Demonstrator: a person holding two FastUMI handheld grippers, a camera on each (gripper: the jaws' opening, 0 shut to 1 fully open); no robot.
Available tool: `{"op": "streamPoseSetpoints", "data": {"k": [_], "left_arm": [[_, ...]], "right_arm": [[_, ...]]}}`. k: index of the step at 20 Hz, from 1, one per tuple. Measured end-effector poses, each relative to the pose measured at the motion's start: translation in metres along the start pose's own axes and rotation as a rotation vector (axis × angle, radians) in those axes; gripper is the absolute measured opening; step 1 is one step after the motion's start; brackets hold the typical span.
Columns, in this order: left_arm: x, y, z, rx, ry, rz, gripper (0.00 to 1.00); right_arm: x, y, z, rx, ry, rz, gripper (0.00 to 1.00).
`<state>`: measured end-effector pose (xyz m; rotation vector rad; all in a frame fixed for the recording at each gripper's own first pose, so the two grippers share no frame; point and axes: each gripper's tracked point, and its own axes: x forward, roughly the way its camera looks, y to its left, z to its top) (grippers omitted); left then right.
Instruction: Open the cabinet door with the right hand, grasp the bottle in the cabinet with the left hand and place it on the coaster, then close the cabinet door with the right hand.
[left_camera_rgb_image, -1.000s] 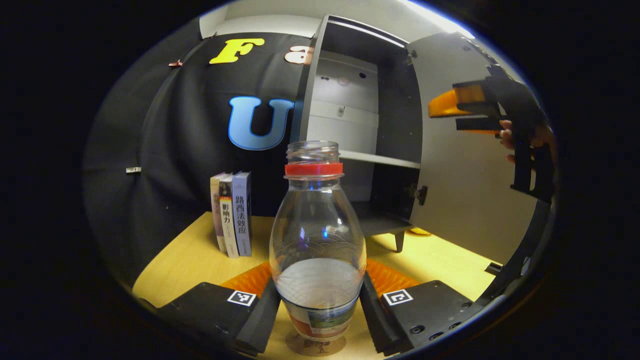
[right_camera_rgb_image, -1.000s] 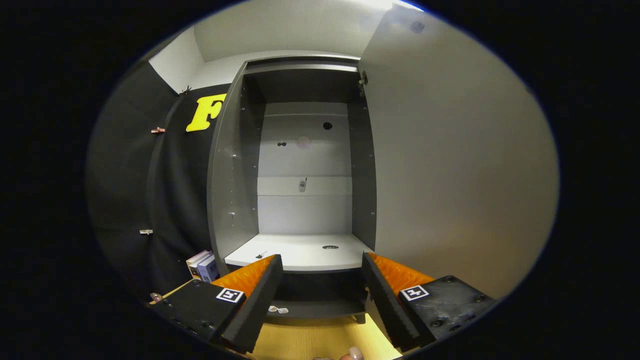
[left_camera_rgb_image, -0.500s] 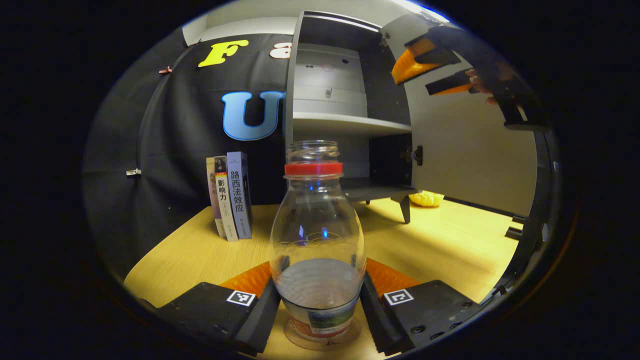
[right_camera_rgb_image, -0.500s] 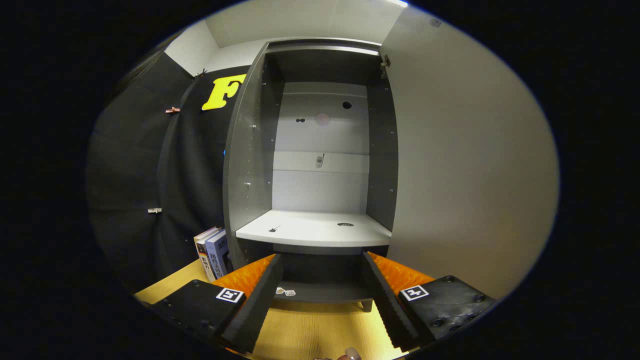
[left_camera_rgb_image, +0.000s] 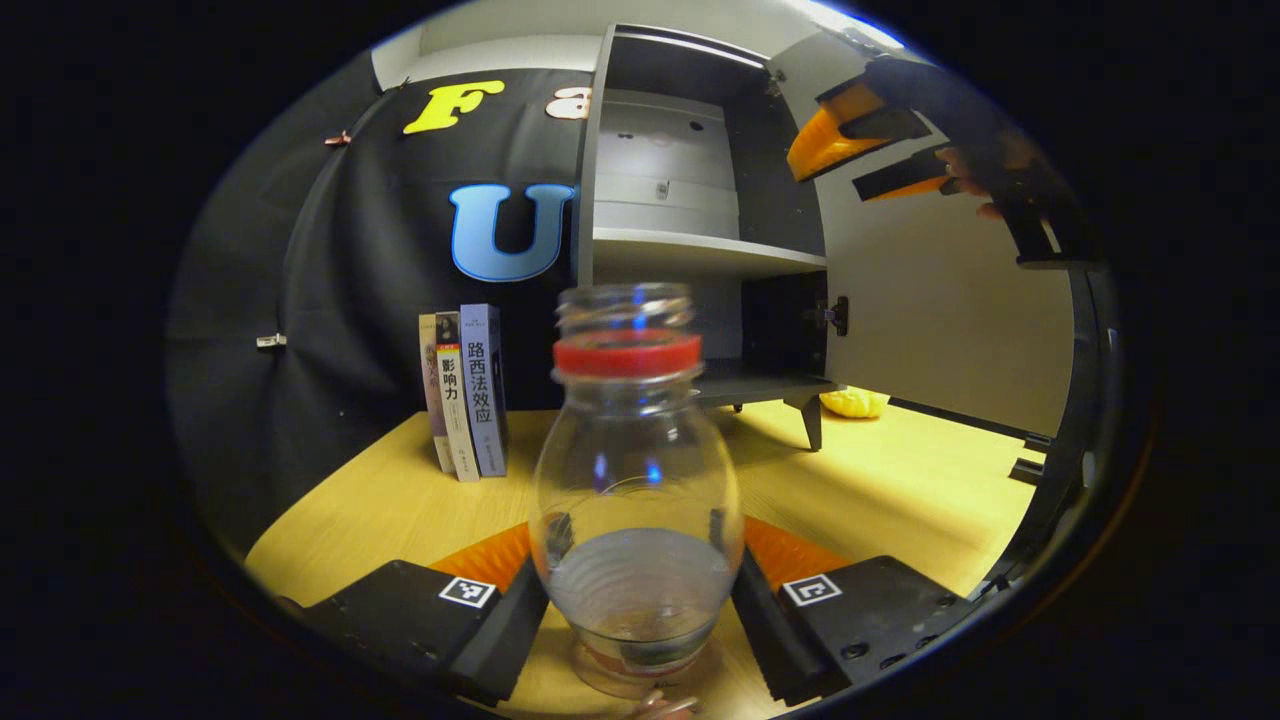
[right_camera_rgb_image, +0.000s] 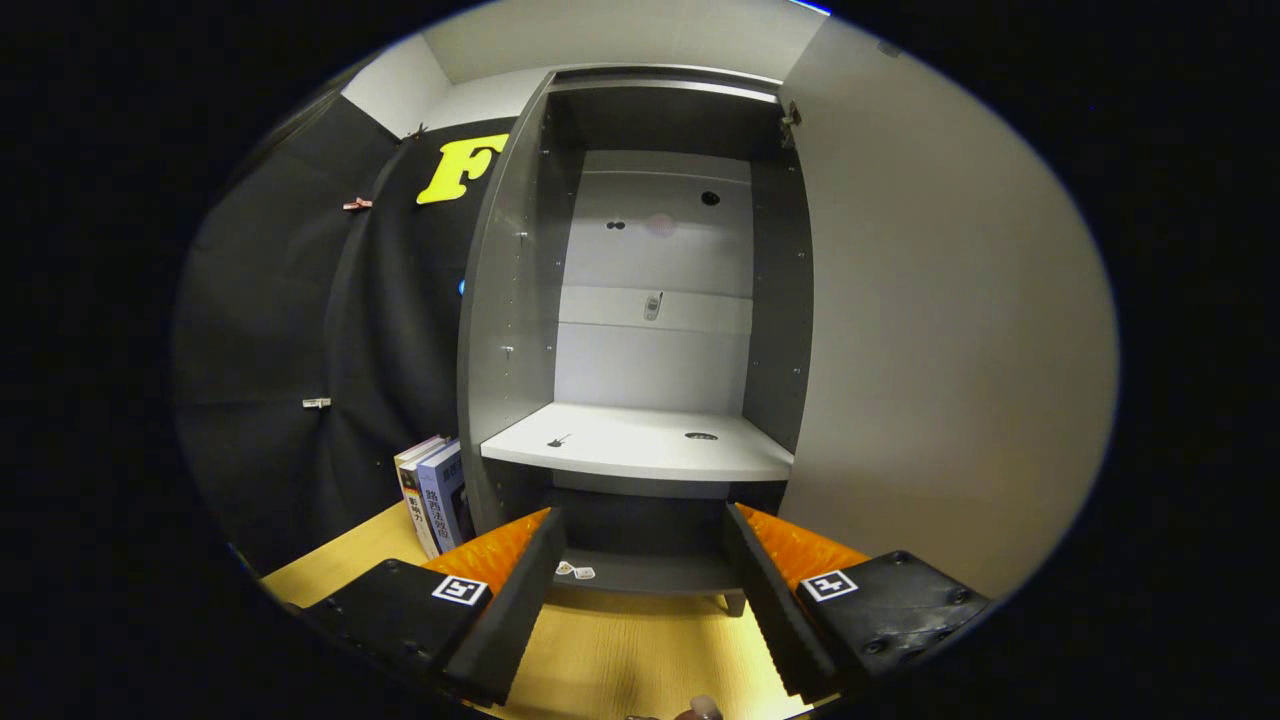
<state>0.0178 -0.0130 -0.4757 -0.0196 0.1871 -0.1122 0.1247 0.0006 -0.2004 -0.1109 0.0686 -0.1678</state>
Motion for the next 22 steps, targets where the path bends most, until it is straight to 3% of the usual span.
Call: {"op": "streamPoseSetpoints", "data": {"k": [2,9,13,16,19,20,21,22], "left_arm": [[-0.002,-0.001,0.011,0.011,-0.014,-0.002,0.93],[-0.010,0.007,0.071,-0.033,-0.015,-0.020,0.94],[-0.015,0.007,0.142,-0.027,-0.068,-0.071,0.94],[-0.018,-0.004,0.203,-0.056,-0.102,-0.157,0.94],[-0.021,-0.027,0.248,-0.063,-0.092,-0.294,0.95],[-0.022,-0.032,0.262,-0.069,-0.088,-0.337,0.93],[-0.022,-0.038,0.276,-0.080,-0.087,-0.373,0.95],[-0.022,-0.042,0.290,-0.085,-0.084,-0.405,0.95]], "right_arm": [[-0.002,-0.002,0.003,0.001,0.002,-0.004,0.98],[-0.027,-0.015,0.031,-0.061,0.002,-0.034,0.98],[-0.056,-0.041,0.051,-0.145,-0.005,-0.136,0.98],[-0.085,-0.050,0.067,-0.143,-0.011,-0.158,0.97],[-0.115,-0.070,0.066,-0.140,0.038,-0.200,0.98],[-0.126,-0.071,0.068,-0.119,0.048,-0.190,0.95],[-0.139,-0.071,0.070,-0.093,0.062,-0.177,1.00],[-0.151,-0.071,0.070,-0.067,0.076,-0.163,0.95]]}}
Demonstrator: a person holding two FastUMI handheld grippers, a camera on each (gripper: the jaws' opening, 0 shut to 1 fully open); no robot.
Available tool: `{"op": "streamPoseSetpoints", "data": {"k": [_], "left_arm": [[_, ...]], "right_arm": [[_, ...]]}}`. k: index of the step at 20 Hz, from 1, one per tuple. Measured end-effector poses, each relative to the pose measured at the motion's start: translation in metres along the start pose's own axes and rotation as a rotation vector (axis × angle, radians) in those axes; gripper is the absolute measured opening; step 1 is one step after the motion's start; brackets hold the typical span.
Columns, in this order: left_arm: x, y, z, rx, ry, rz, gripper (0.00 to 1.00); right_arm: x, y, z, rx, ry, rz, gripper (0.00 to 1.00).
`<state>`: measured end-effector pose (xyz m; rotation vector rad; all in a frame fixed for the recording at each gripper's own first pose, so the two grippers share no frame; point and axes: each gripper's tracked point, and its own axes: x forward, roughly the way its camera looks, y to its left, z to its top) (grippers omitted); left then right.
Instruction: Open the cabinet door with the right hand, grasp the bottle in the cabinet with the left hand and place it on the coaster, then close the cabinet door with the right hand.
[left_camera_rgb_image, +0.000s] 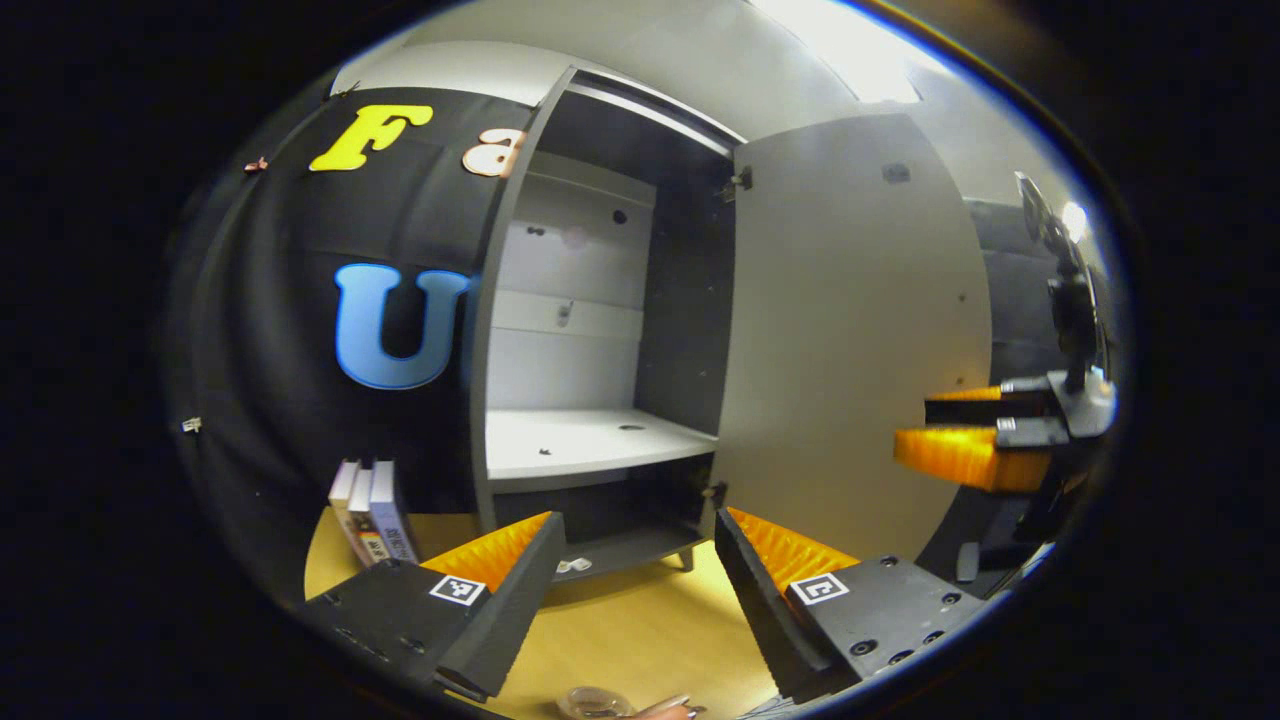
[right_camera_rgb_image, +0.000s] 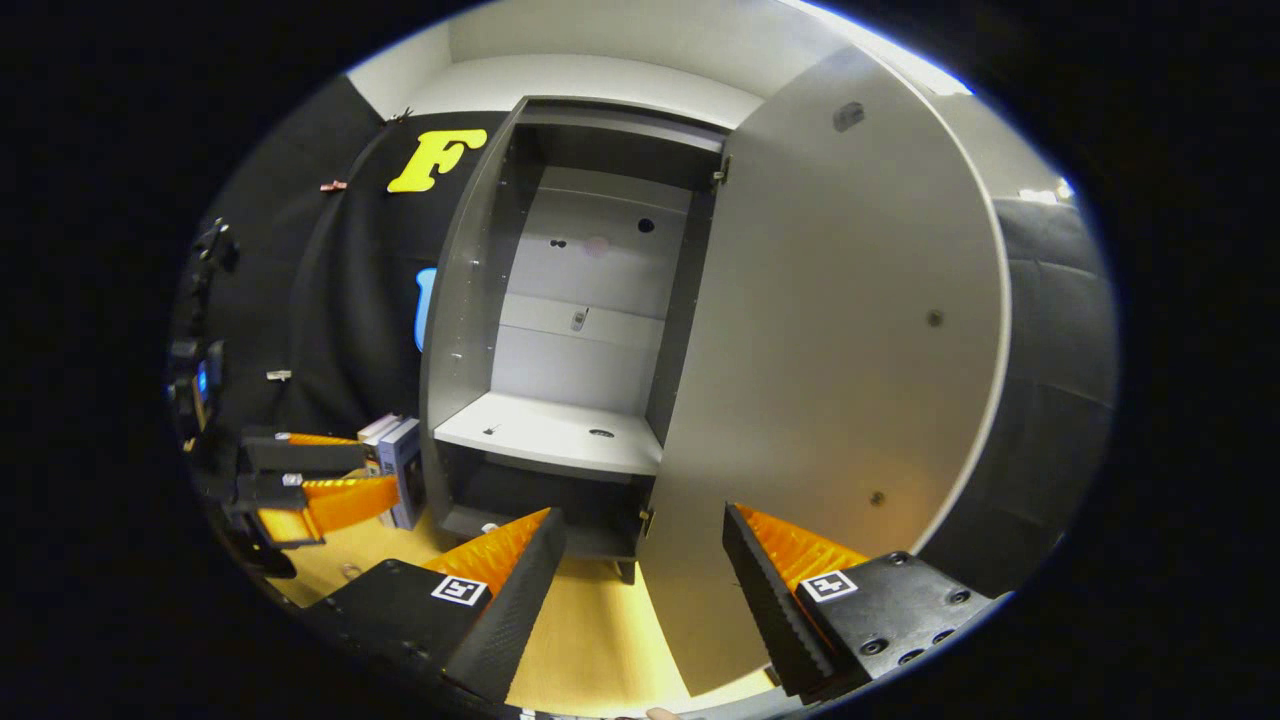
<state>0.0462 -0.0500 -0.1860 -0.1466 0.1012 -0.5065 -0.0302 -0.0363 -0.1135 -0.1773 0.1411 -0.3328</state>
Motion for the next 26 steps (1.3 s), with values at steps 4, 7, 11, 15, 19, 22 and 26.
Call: {"op": "streamPoseSetpoints", "data": {"k": [4,7,11,15,19,22,26], "left_arm": [[0.020,-0.009,0.040,0.055,-0.022,-0.046,0.95],[0.040,-0.026,0.043,0.015,-0.020,-0.092,0.93],[0.066,-0.037,0.054,0.030,-0.014,-0.096,0.95],[0.077,-0.050,0.059,0.041,-0.031,-0.072,0.92],[0.083,-0.056,0.060,0.050,-0.040,-0.011,0.95],[0.085,-0.056,0.058,0.029,-0.032,0.032,0.95],[0.086,-0.050,0.059,0.040,-0.039,0.104,0.95]], "right_arm": [[-0.052,-0.031,0.000,-0.005,0.036,-0.031,0.94],[-0.075,-0.071,0.008,0.013,0.025,-0.116,0.94],[-0.082,-0.133,0.026,0.101,-0.051,-0.205,0.98],[-0.066,-0.178,0.031,0.177,-0.084,-0.209,0.98],[-0.043,-0.193,0.031,0.199,-0.099,-0.132,0.94],[-0.033,-0.186,0.044,0.216,-0.126,-0.035,1.00],[-0.026,-0.180,0.048,0.223,-0.129,0.050,0.97]]}}
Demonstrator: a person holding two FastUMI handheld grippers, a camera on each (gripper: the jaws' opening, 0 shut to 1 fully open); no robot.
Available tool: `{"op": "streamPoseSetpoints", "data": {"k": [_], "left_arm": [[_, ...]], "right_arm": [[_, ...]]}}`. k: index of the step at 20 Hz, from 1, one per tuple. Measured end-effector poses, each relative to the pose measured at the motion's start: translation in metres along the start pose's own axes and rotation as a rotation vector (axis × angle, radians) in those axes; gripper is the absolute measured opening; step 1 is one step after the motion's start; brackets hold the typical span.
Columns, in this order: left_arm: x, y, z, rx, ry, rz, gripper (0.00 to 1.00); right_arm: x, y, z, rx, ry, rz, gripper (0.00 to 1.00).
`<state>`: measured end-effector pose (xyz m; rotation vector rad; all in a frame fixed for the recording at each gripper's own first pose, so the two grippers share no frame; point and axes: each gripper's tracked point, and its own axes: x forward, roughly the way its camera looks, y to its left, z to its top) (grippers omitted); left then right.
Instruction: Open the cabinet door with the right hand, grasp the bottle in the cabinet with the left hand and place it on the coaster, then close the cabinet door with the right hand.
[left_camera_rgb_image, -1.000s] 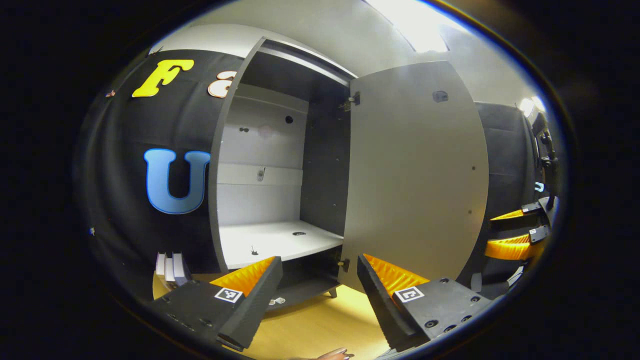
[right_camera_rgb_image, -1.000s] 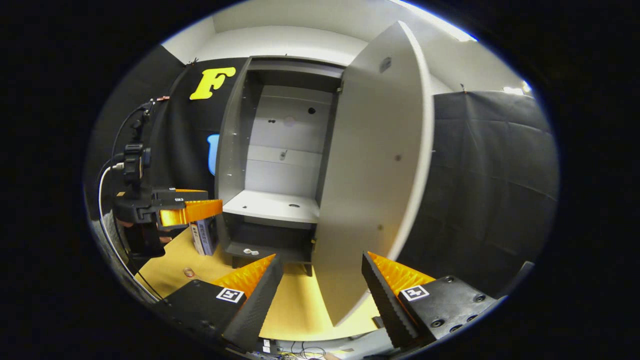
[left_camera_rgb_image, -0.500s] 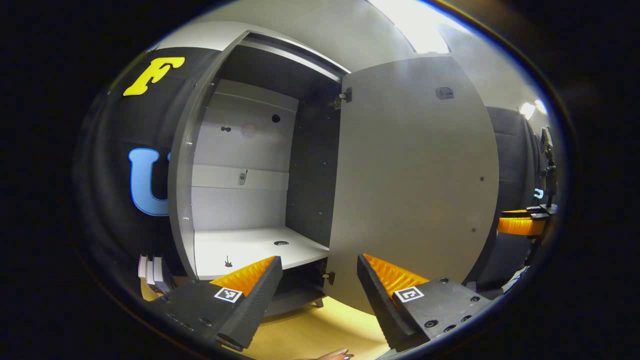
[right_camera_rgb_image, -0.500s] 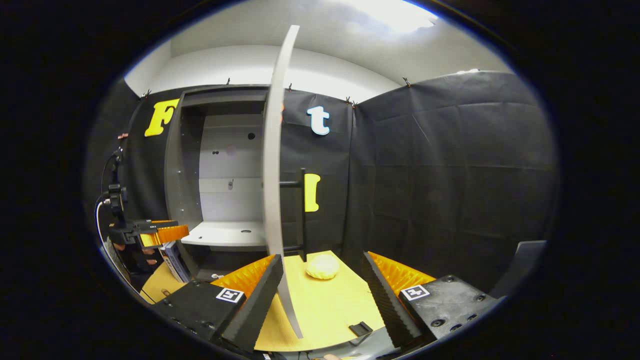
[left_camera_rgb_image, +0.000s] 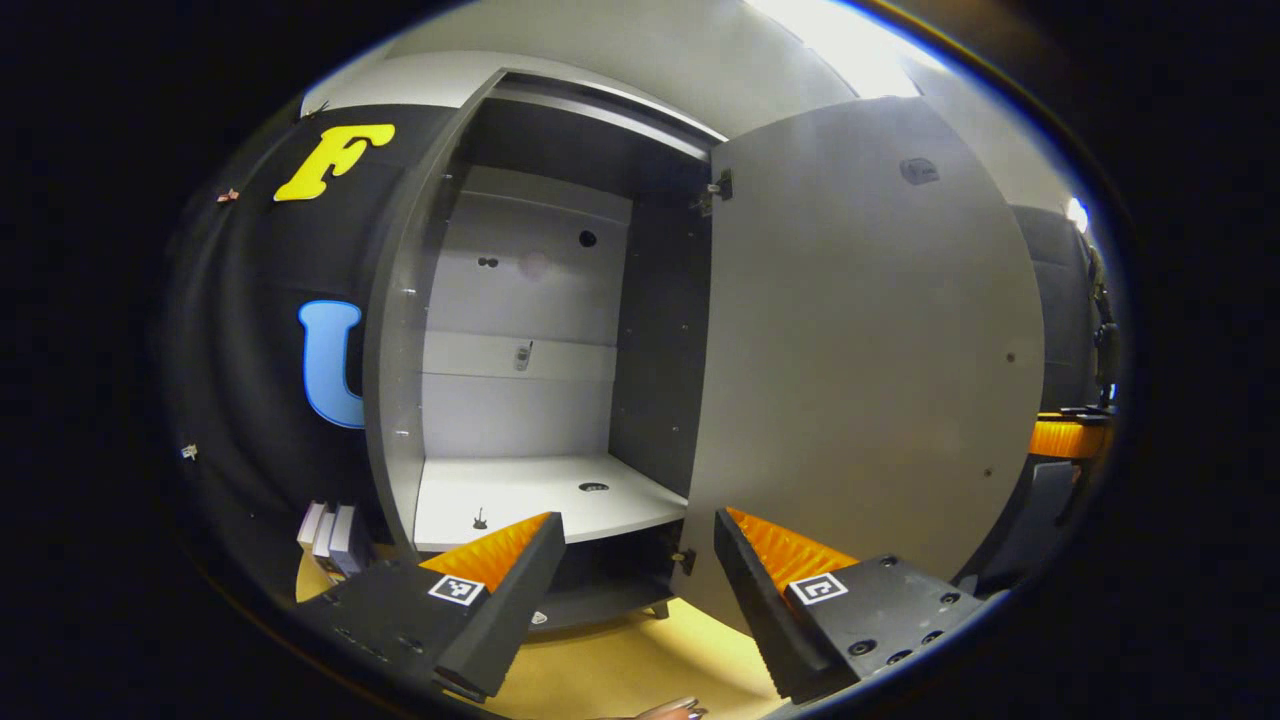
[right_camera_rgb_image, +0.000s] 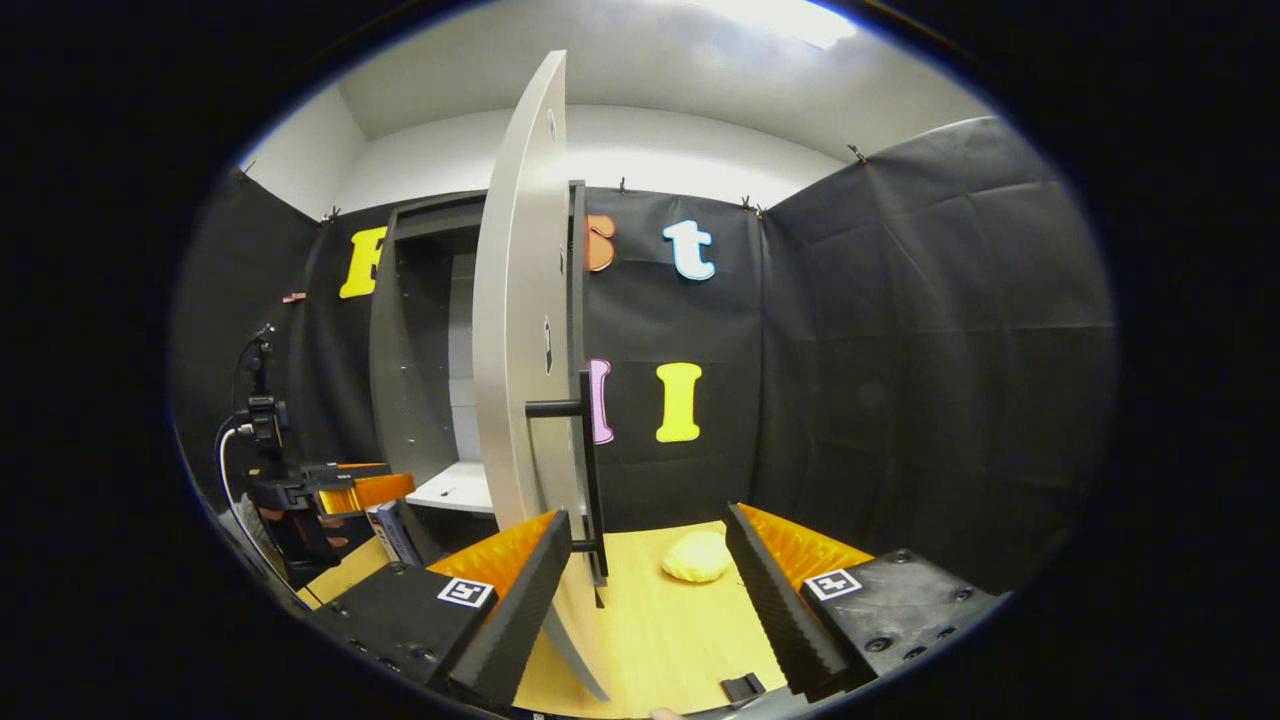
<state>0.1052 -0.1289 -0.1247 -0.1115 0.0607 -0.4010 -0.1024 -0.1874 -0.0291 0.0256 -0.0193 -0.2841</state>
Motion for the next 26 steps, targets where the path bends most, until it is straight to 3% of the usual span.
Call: {"op": "streamPoseSetpoints", "data": {"k": [5,14,18,21,26], "left_arm": [[-0.003,0.004,-0.005,-0.016,0.023,0.023,0.95],[-0.033,0.056,-0.008,0.001,0.046,0.059,0.95],[-0.060,0.100,-0.013,-0.009,0.062,0.121,0.95],[-0.083,0.135,-0.010,-0.005,0.057,0.178,0.95],[-0.113,0.174,0.001,0.031,0.032,0.253,0.95]], "right_arm": [[0.002,0.022,-0.003,0.005,0.004,0.067,0.96],[0.012,0.125,-0.014,-0.019,0.038,0.249,0.96],[0.029,0.162,-0.016,-0.043,0.015,0.285,1.00],[0.038,0.190,-0.014,-0.031,-0.005,0.312,0.96],[0.054,0.250,-0.027,-0.010,0.011,0.436,0.97]]}}
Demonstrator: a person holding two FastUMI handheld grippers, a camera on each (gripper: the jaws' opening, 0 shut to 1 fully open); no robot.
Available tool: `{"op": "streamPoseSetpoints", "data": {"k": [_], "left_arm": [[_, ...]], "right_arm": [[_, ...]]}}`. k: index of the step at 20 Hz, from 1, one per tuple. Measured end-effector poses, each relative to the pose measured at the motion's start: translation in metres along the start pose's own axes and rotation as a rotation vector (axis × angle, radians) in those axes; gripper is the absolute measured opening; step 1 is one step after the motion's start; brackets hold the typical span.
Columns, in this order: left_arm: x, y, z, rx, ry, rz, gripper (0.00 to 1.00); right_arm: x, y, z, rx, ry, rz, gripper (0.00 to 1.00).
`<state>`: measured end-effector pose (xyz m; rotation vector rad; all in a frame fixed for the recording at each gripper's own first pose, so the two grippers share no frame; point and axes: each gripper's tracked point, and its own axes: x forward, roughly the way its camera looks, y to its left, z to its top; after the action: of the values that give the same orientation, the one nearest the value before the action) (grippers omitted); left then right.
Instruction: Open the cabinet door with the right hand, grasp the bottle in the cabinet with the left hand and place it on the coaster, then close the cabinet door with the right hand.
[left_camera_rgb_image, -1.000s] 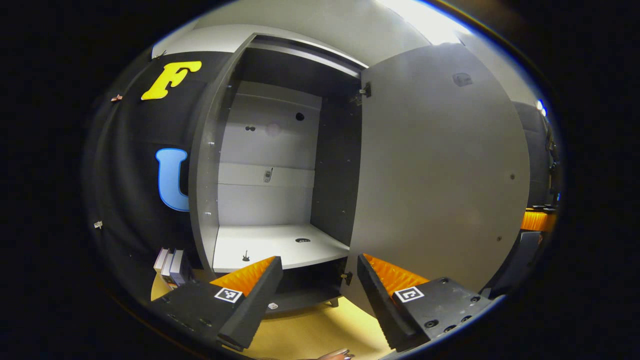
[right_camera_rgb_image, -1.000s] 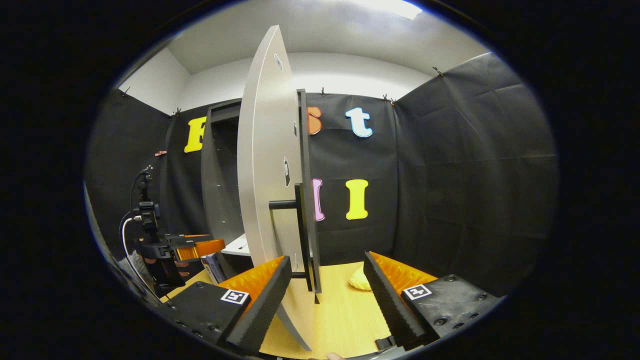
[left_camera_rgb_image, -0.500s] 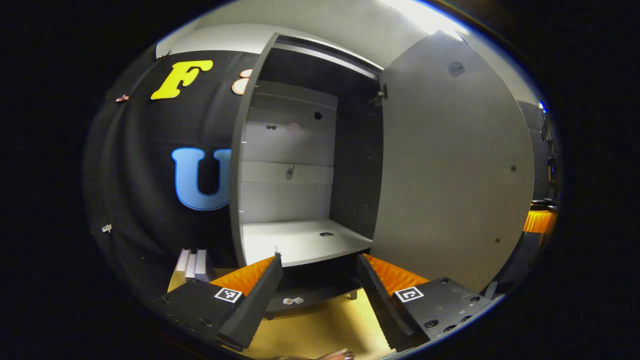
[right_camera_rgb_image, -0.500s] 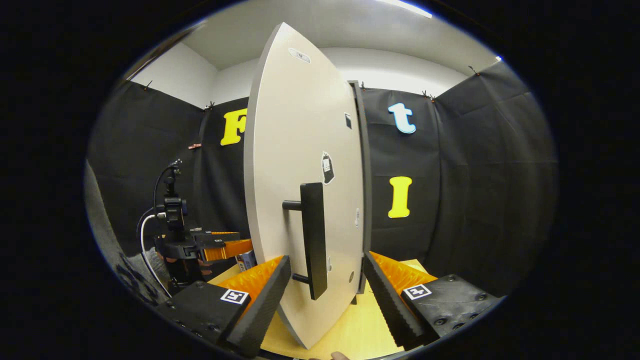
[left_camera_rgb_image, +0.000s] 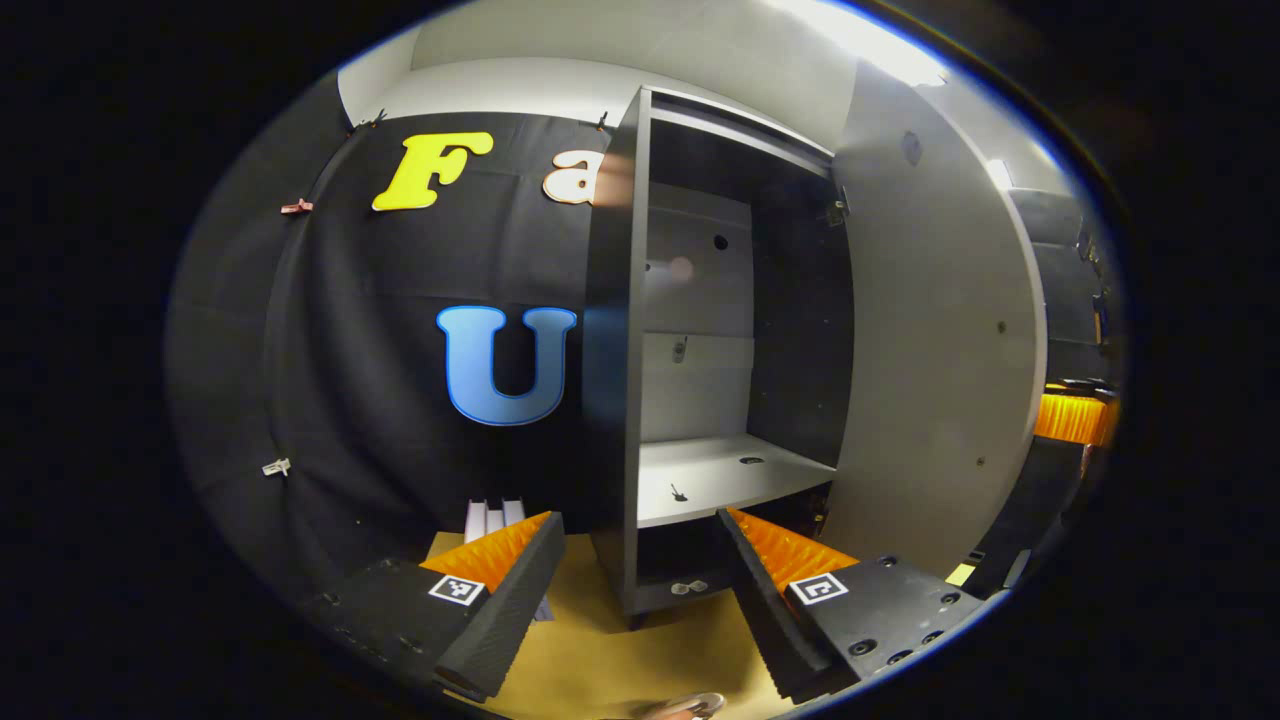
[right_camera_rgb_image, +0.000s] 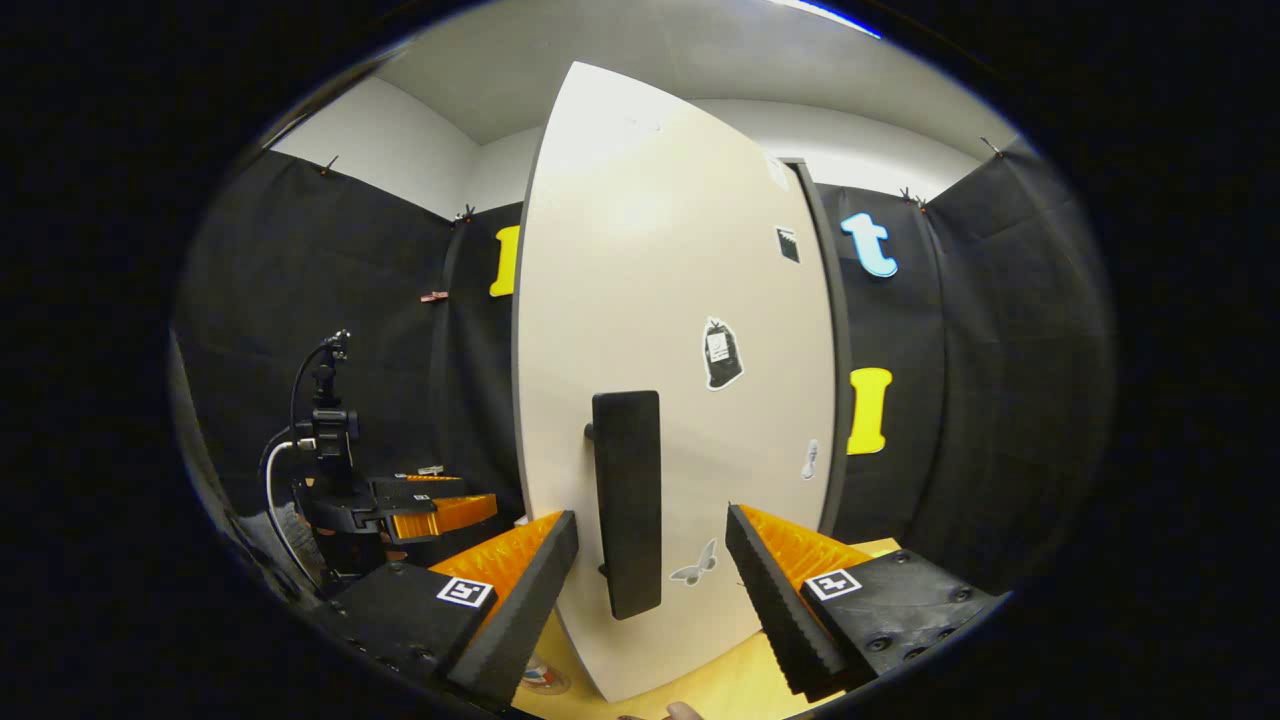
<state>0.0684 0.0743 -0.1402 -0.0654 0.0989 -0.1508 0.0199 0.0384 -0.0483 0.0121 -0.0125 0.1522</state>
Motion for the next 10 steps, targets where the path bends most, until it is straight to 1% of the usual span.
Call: {"op": "streamPoseSetpoints", "data": {"k": [3,4,6,7,10], "left_arm": [[-0.012,0.012,0.011,0.018,-0.021,0.019,0.95],[-0.013,0.012,0.013,0.022,-0.024,0.022,0.93],[-0.018,0.009,0.017,0.019,-0.030,0.027,0.95],[-0.020,0.003,0.020,0.011,-0.033,0.020,0.95],[-0.018,-0.015,0.023,-0.008,-0.035,-0.002,0.93]], "right_arm": [[0.011,0.012,0.003,-0.001,-0.012,0.040,0.98],[0.012,0.014,0.003,0.007,-0.014,0.055,0.98],[0.010,0.013,0.005,0.014,-0.015,0.077,0.98],[0.008,0.004,0.006,0.005,-0.016,0.062,0.97],[0.011,-0.043,0.002,-0.020,-0.008,-0.055,0.97]]}}
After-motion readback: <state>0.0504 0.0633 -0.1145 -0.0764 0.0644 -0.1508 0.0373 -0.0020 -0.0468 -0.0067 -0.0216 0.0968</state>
